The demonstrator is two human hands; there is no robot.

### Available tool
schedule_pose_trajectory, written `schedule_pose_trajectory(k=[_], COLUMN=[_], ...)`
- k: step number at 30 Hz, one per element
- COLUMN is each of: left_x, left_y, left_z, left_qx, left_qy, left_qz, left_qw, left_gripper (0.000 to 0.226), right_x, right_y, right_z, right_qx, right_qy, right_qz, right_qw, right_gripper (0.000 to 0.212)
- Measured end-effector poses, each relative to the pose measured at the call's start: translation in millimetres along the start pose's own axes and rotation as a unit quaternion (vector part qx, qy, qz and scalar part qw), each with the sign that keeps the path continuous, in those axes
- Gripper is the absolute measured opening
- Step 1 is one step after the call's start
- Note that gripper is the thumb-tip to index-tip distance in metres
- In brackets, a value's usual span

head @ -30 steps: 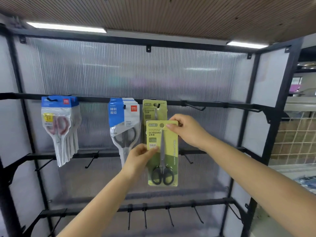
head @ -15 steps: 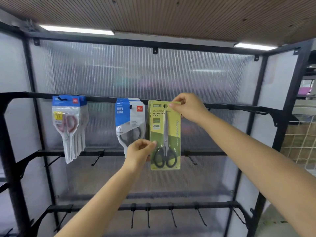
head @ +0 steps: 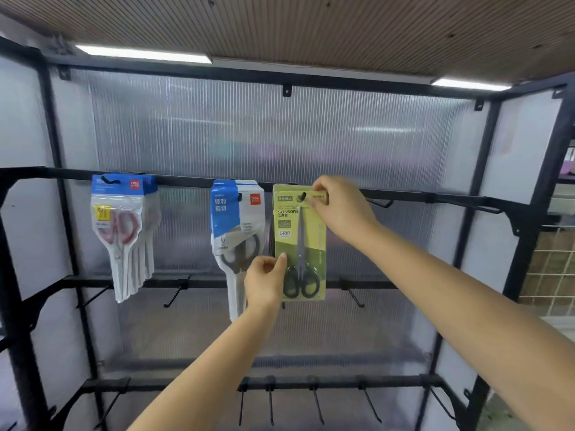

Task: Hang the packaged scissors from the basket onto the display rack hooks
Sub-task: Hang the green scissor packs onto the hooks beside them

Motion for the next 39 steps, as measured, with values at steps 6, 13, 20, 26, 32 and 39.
schedule_pose_trajectory(k=[6, 13, 20, 26, 32, 39], left_x=[-7.9, -19.0, -20.0, -4.6, 32.6, 102.8], left_y=[-14.2, -22.3, -25.7, -24.8, -26.9, -56.5], left_z=[8.4, 14.6, 15.3, 8.4, 14.5, 12.7], left_qx=[-0.021, -0.073, -0.093, -0.119, -0.193, -0.25], left_qy=[-0.038, -0.063, -0.07, -0.064, -0.097, -0.158], left_qz=[-0.037, -0.072, -0.073, -0.088, -0.053, 0.085], left_qw=[0.998, 0.993, 0.991, 0.987, 0.975, 0.951], left_gripper=[0.016, 0.025, 0.028, 0.031, 0.041, 0.046], right_x=[4.5, 1.7, 3.8, 28.6, 81.4, 154.5], right_y=[-17.8, -34.9, -40.5, -25.4, -8.6, 28.7], right_z=[-2.8, -6.6, -10.6, -22.1, -43.3, -76.4], right_qx=[0.105, 0.184, 0.206, 0.22, 0.218, 0.186], right_qy=[0.05, 0.064, 0.058, 0.038, -0.006, -0.087], right_qz=[0.047, 0.085, 0.095, 0.109, 0.146, 0.169], right_qw=[0.992, 0.977, 0.972, 0.969, 0.965, 0.964], right_gripper=[0.047, 0.065, 0.07, 0.063, 0.052, 0.053])
Point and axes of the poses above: each hand's wrist, its own x-axis away from the middle knuckle, its own y-axis out of the back of the hand, z = x × y, the point moved 7 cm from there along -x, towards the middle knuckle, and after that the axes turned 10 degrees about x, right-handed, at the moved point
